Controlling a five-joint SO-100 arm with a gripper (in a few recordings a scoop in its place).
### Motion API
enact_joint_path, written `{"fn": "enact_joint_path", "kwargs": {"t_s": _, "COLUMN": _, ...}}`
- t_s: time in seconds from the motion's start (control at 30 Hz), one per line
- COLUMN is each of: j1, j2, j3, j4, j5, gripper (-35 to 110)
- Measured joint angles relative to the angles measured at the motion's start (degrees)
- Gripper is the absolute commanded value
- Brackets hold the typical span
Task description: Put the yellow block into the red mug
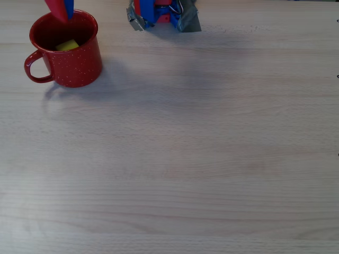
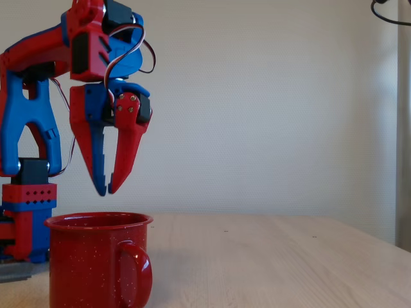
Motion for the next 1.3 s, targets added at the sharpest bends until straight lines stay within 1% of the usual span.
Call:
{"fn": "enact_joint_path", "kwargs": {"t_s": 0.13, "j1": -1.14, "j2": 0.00, "j3": -4.75, "j4": 0.00, "j5": 5.36, "gripper": 0}}
{"fn": "enact_joint_path", "kwargs": {"t_s": 0.3, "j1": -6.06, "j2": 0.00, "j3": -8.17, "j4": -0.88, "j5": 14.15, "gripper": 0}}
{"fn": "enact_joint_path", "kwargs": {"t_s": 0.5, "j1": -13.71, "j2": 0.00, "j3": -8.26, "j4": -8.53, "j5": 23.20, "gripper": 0}}
{"fn": "enact_joint_path", "kwargs": {"t_s": 0.77, "j1": -27.95, "j2": 3.60, "j3": -8.09, "j4": -13.18, "j5": 23.55, "gripper": 0}}
{"fn": "enact_joint_path", "kwargs": {"t_s": 0.9, "j1": -33.75, "j2": 8.09, "j3": -3.52, "j4": -14.33, "j5": 23.55, "gripper": 0}}
{"fn": "enact_joint_path", "kwargs": {"t_s": 1.03, "j1": -36.91, "j2": 12.92, "j3": 3.52, "j4": -17.40, "j5": 25.22, "gripper": 0}}
{"fn": "enact_joint_path", "kwargs": {"t_s": 1.13, "j1": -38.50, "j2": 20.21, "j3": 12.04, "j4": -20.13, "j5": 26.37, "gripper": 0}}
{"fn": "enact_joint_path", "kwargs": {"t_s": 1.3, "j1": -40.08, "j2": 29.18, "j3": 22.76, "j4": -21.53, "j5": 26.37, "gripper": 0}}
